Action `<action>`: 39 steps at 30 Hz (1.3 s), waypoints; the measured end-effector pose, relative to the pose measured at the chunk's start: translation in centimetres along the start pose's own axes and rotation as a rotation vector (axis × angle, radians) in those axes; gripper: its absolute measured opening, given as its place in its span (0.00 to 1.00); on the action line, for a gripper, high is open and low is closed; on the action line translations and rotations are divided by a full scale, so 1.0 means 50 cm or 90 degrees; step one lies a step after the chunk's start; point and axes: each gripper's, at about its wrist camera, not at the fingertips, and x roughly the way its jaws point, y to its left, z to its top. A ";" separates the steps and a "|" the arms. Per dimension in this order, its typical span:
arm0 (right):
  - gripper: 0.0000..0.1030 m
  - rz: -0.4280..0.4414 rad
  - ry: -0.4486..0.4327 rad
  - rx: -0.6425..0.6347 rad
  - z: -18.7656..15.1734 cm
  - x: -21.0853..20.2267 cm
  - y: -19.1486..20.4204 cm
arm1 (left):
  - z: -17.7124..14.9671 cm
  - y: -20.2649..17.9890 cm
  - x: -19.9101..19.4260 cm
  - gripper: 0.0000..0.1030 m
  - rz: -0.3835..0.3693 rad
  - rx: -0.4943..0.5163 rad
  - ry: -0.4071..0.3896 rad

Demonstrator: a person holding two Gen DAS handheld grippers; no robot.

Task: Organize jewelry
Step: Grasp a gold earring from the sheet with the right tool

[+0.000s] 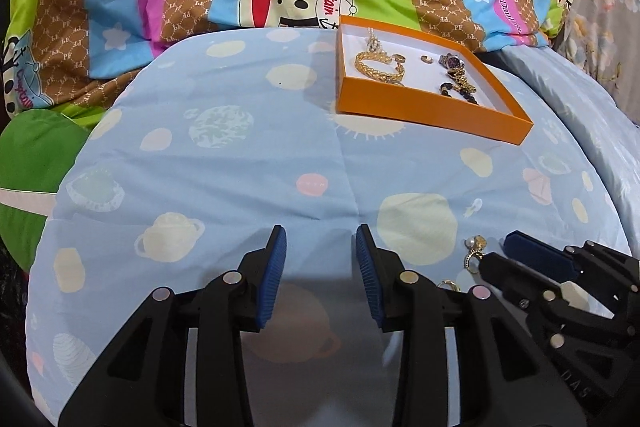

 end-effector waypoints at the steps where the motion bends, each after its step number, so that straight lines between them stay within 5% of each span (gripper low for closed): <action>1: 0.28 0.001 0.001 -0.002 0.001 0.003 0.004 | -0.001 -0.001 0.000 0.35 0.002 0.002 0.000; 8: 0.28 -0.010 0.007 -0.015 0.000 0.012 0.014 | 0.000 -0.005 0.001 0.35 0.001 0.007 0.000; 12: 0.12 -0.018 0.005 -0.011 0.000 0.013 0.011 | 0.001 -0.006 0.001 0.35 -0.001 0.010 0.000; 26: 0.12 -0.053 -0.022 0.016 -0.004 -0.012 -0.028 | -0.015 -0.057 -0.016 0.46 -0.061 0.041 0.007; 39: 0.12 -0.057 -0.019 0.030 -0.004 -0.011 -0.038 | -0.026 -0.086 -0.013 0.46 -0.038 0.080 0.004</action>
